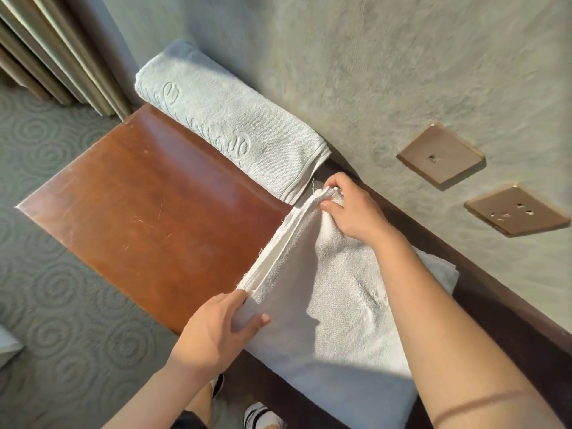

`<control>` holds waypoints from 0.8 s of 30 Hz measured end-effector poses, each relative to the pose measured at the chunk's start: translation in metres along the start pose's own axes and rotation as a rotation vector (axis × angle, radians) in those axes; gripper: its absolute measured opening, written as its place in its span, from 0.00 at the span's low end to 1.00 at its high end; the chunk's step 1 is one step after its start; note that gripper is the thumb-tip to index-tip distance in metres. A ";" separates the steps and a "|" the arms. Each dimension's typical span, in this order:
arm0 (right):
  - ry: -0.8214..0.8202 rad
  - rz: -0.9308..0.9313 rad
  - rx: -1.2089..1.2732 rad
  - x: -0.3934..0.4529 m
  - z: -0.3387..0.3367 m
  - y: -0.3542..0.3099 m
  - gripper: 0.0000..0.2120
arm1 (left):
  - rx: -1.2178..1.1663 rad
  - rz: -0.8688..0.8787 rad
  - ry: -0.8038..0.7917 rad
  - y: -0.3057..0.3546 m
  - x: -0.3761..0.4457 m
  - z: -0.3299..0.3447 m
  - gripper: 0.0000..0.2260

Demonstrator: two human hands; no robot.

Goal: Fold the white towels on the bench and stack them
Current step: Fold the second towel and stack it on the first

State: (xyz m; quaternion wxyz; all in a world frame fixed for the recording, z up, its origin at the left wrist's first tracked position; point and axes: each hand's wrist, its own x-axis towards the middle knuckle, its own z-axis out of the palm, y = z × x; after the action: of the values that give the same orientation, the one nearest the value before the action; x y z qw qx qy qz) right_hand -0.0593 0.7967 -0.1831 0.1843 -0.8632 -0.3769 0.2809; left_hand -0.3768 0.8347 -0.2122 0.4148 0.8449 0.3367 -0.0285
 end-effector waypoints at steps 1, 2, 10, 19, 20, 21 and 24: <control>0.025 -0.007 0.023 0.001 -0.002 0.002 0.11 | -0.013 0.021 0.022 0.001 -0.001 0.001 0.20; 0.049 -0.013 0.034 0.004 -0.003 0.002 0.11 | -0.015 0.041 0.053 0.002 0.000 0.002 0.19; 0.211 0.137 -0.157 0.015 0.031 0.001 0.23 | -0.013 -0.132 0.218 -0.012 0.012 0.023 0.09; 0.400 -0.200 -0.343 -0.080 0.054 0.065 0.19 | 0.116 0.215 0.341 0.040 -0.015 0.065 0.16; 0.313 -0.215 -0.373 -0.086 0.061 0.073 0.22 | 0.132 0.184 0.274 0.049 -0.013 0.076 0.20; 0.243 -0.212 -0.396 -0.089 0.067 0.080 0.25 | 0.188 0.127 0.213 0.058 -0.010 0.084 0.24; 0.215 -0.139 -0.402 -0.091 0.076 0.095 0.27 | 0.438 0.050 0.109 0.063 0.005 0.098 0.32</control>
State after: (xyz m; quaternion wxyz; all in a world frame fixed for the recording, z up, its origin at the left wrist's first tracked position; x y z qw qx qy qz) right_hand -0.1053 0.6741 -0.2607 0.0668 -0.8795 -0.4618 0.0936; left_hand -0.3131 0.7403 -0.2352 0.2031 0.9230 0.3236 -0.0448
